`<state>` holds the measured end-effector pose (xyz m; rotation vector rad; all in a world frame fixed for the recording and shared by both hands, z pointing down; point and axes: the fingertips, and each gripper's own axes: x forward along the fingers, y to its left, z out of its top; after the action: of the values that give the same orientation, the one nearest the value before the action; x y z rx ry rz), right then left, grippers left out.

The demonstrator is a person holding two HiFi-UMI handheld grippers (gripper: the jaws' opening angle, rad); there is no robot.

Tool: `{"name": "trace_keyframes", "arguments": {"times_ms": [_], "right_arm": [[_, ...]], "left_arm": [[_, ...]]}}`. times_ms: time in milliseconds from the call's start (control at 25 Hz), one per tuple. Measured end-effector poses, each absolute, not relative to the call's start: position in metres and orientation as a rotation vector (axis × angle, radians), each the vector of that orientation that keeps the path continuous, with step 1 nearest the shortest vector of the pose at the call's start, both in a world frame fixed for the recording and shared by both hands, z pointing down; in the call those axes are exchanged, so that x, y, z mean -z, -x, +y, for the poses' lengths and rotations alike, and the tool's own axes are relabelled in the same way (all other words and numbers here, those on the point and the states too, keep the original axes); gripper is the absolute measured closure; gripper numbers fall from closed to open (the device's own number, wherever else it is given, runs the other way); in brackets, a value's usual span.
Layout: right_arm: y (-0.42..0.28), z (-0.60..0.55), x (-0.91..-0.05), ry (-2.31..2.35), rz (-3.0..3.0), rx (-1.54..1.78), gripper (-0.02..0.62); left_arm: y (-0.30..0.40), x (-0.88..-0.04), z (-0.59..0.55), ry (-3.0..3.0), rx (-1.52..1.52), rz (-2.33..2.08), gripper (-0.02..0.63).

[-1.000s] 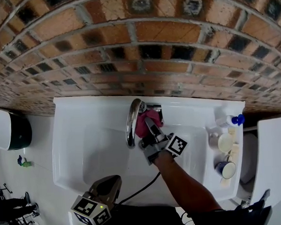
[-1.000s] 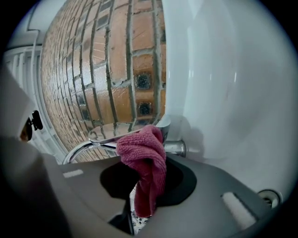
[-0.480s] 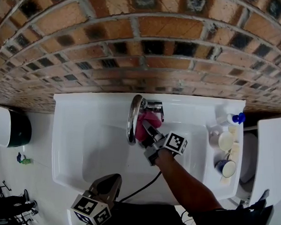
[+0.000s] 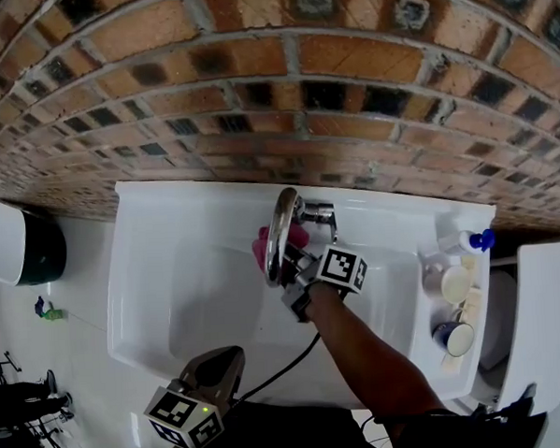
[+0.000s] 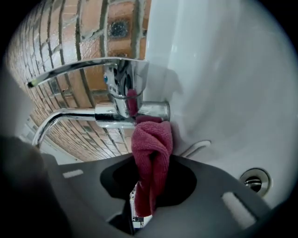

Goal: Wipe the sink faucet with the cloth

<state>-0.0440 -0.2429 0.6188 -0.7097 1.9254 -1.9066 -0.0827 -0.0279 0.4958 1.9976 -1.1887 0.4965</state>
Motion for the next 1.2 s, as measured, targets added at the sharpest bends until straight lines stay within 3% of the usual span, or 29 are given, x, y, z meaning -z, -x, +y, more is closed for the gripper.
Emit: {"name": "trace_keyframes", "arguments": {"times_ms": [760, 1200], "right_arm": [[0.031, -0.247, -0.512, 0.775, 2.439, 1.231, 0.511], [0.031, -0.255, -0.48, 0.766, 2.469, 1.196, 0.509]], "left_arm": [[0.08, -0.491, -0.029, -2.046, -0.455, -1.175, 0.6], [0.088, -0.476, -0.023, -2.074, -0.419, -1.205, 0.6]]}}
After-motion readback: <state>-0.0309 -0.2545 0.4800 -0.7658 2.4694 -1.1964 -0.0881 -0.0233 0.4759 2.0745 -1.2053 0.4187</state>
